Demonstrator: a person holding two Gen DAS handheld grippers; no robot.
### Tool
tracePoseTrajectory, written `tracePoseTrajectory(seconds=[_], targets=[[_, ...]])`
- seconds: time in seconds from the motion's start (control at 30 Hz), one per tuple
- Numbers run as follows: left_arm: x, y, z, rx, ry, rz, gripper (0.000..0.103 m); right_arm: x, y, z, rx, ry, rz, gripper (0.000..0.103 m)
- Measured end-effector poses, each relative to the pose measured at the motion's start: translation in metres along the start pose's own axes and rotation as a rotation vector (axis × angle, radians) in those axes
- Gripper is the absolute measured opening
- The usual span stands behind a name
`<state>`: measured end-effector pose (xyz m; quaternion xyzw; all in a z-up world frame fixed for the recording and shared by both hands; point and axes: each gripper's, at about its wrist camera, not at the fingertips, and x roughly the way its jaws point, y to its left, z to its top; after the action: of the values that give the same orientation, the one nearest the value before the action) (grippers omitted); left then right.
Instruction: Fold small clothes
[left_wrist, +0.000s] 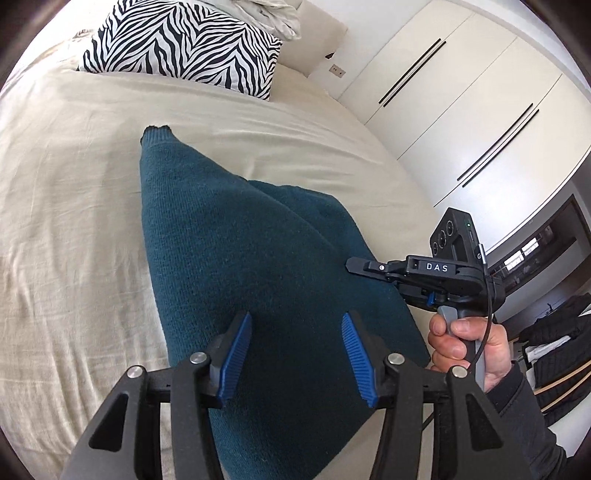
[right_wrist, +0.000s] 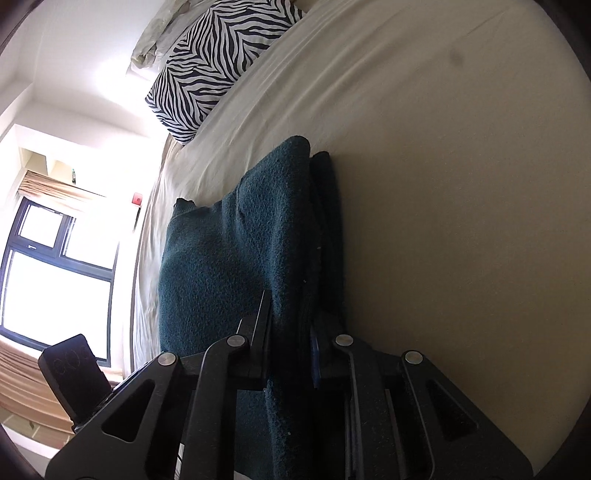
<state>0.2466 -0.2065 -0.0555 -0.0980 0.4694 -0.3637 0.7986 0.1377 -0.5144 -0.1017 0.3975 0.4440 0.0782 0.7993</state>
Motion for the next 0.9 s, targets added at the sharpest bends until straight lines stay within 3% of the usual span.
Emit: tracePoseTrajectory(seconds=[0.13,0.23,0.3,0.37,0.5,0.53,0.57,0.63,0.77,0.9], targets=[[0.019,0.0,0.007,0.032,0.035,0.052,0.054,0.007,-0.011,0.002,0.047,0.004,0.042,0.015],[0.022,0.001,0.003,0.048,0.026,0.061,0.054,-0.003,-0.001,-0.005,0.056,-0.008,-0.005,0.018],[0.022,0.002,0.001,0.043,0.02,0.055,0.054,-0.018,0.009,-0.016,0.048,-0.024,-0.024,0.026],[0.022,0.005,0.0,0.023,0.021,0.042,0.054,-0.03,0.02,-0.032,0.025,-0.029,-0.056,0.048],[0.022,0.007,0.0,0.0,0.023,0.035,0.054,-0.04,0.038,-0.07,-0.058,-0.001,-0.126,0.049],[0.021,0.006,-0.001,0.001,0.022,0.04,0.053,-0.039,0.04,-0.077,-0.083,0.002,-0.147,0.045],[0.021,0.005,-0.001,0.002,0.022,0.043,0.053,-0.037,0.039,-0.082,-0.097,0.004,-0.167,0.029],[0.02,0.004,-0.001,-0.001,0.025,0.043,0.053,-0.039,0.028,-0.084,-0.062,-0.001,-0.181,0.011],[0.02,0.002,0.001,-0.001,0.034,0.041,0.053,-0.051,-0.006,-0.075,0.062,-0.034,-0.066,0.008],[0.015,-0.005,0.003,-0.004,0.019,0.058,0.053,-0.046,-0.012,-0.068,0.049,-0.034,-0.058,0.007]])
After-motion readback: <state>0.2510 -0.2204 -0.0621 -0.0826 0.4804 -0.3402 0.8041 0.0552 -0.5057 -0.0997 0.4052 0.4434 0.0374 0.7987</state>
